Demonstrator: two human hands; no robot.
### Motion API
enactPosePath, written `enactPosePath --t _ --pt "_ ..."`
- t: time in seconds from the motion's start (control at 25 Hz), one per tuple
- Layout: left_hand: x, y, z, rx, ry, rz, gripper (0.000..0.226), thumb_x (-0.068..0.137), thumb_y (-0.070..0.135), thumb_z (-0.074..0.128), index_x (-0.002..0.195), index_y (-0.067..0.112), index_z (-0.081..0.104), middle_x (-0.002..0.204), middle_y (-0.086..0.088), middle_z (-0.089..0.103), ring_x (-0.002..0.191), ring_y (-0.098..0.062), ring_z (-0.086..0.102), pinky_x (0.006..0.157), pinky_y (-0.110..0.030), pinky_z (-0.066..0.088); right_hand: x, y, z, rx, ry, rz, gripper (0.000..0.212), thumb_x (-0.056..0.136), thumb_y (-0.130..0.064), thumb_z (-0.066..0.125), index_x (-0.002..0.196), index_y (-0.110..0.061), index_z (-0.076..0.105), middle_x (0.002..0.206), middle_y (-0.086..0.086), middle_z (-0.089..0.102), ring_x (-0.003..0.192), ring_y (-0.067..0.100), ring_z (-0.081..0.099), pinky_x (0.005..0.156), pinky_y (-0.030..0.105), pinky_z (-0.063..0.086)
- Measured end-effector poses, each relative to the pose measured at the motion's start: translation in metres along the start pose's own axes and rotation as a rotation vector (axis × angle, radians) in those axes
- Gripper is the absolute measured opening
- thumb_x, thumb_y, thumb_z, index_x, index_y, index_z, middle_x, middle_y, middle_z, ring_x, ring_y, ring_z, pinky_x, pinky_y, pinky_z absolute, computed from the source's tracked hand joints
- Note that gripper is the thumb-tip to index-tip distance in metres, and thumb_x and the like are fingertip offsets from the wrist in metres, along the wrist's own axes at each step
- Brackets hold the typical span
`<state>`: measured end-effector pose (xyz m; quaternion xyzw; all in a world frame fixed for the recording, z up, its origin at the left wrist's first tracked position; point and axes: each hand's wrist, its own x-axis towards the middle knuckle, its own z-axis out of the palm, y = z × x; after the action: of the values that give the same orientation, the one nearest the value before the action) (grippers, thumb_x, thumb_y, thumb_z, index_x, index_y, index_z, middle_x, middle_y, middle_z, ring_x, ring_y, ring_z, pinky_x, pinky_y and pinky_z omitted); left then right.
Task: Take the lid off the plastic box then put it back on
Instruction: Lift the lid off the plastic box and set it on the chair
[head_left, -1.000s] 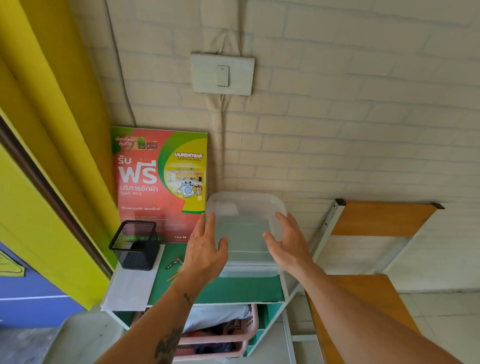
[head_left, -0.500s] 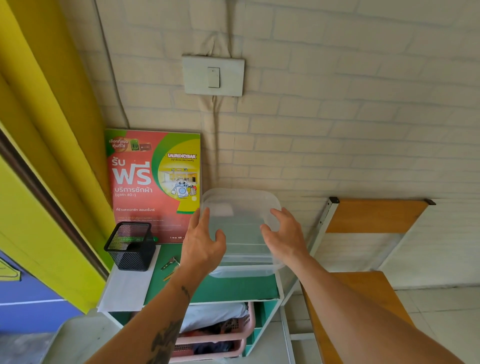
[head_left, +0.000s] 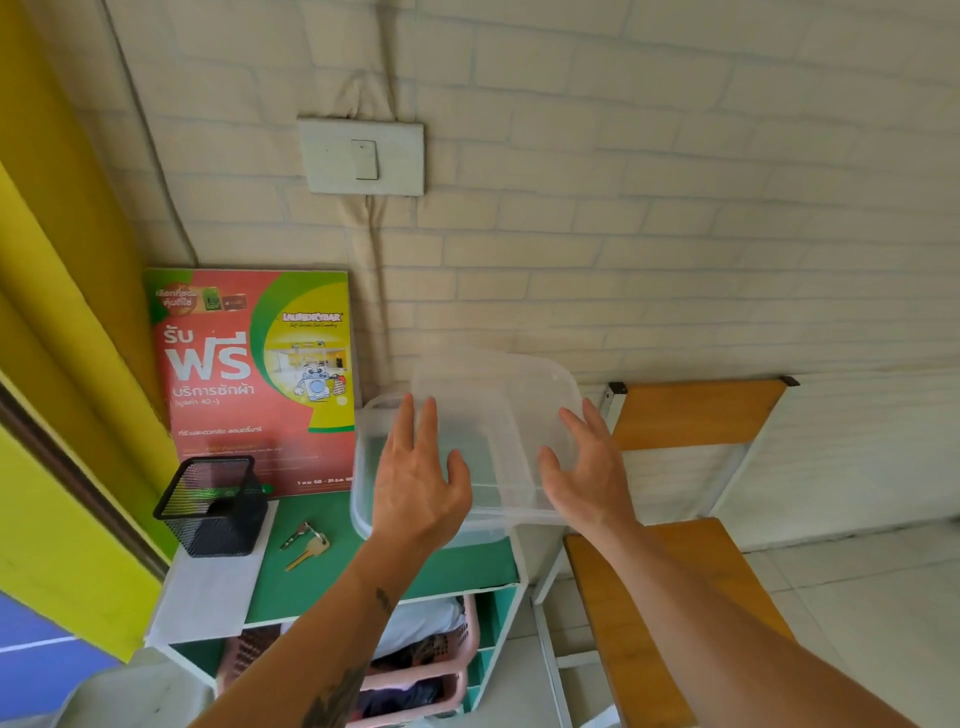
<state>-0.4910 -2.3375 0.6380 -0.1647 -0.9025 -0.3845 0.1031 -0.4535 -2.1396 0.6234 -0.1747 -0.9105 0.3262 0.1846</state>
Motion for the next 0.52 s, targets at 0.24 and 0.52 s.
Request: enactPosePath --t 0.24,0.52 --pt "-0.015 0.062 0.064 0.006 -0.139 0.116 0.069 0.093 0.029 0.045 0.153 0.012 0.014 0.165 -0.009 -0.001 0.148 -0.029 0.016 0.116 -0.038 0.023 -0.023 0.073 -0.062 -0.028 0.043 0.082 0.067 0.087 -0.044 0.052 0.148 -0.019 0.038 0.162 -0.003 0.019 0.146 0.014 0.019 0.113 0.036 0.024" --pt "-0.038 0.137 0.165 0.101 -0.321 0.04 0.074 0.093 0.036 0.043 0.154 0.015 0.008 0.165 -0.005 -0.002 0.149 -0.026 0.014 0.117 -0.037 0.023 -0.033 0.186 -0.123 -0.061 -0.04 0.193 0.062 0.093 -0.038 0.052 0.148 -0.013 0.037 0.162 0.001 0.021 0.145 0.019 0.022 0.113 0.034 0.024"
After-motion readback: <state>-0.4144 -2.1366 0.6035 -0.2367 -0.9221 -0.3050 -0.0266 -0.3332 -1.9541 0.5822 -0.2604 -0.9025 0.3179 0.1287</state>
